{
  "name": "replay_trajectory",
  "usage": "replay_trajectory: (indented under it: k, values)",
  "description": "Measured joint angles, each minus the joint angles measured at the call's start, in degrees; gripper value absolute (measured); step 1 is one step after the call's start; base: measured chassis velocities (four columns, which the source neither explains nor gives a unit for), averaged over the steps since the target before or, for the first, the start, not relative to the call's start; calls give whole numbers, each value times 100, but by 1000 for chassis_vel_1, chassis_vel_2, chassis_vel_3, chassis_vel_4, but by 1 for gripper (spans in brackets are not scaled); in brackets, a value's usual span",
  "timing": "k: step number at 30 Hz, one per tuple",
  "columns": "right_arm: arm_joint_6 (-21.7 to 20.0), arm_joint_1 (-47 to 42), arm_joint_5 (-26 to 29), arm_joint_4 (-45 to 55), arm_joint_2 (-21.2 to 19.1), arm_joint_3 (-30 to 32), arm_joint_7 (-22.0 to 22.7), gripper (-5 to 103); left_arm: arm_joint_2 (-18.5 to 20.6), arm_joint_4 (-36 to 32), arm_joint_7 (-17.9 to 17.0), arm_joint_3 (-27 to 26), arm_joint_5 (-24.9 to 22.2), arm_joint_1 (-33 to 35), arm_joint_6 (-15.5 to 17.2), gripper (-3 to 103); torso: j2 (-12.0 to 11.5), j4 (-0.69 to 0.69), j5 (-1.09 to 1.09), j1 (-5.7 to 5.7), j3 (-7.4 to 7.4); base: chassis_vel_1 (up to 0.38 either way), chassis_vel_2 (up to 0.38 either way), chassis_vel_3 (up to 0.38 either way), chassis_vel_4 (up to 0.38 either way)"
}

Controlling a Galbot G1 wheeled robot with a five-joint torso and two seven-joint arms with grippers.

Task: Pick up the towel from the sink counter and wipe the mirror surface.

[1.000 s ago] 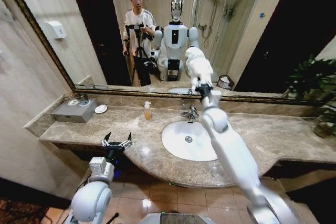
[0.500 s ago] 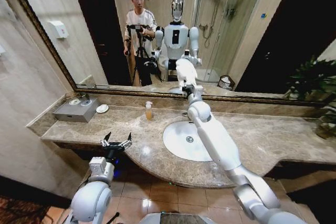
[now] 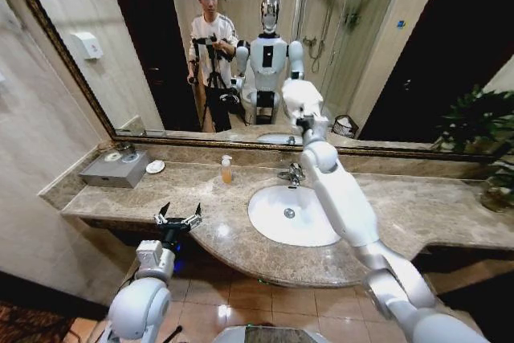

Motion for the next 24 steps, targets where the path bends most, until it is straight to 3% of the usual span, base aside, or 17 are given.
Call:
replay_trajectory:
  k: [5,11,17,24]
  values:
    - [21,-329,-199,-190,310,-89,9,14,0,0,0,-1,0,0,0,100,0,0,0,0,0,0,0,0,0]
    - [24,-701,-63,-249,-49,142,64,14,0,0,0,0,0,0,0,100,0,-7,1,0,1,0,0,0,0]
    - [26,-289,119,-258,-443,259,116,14,0,0,0,-1,0,0,0,100,0,-7,2,0,1,0,0,0,0]
    - [55,-64,19,-117,-201,-153,192,14,0,0,0,-1,0,0,0,100,0,-2,1,0,1,0,0,0,0]
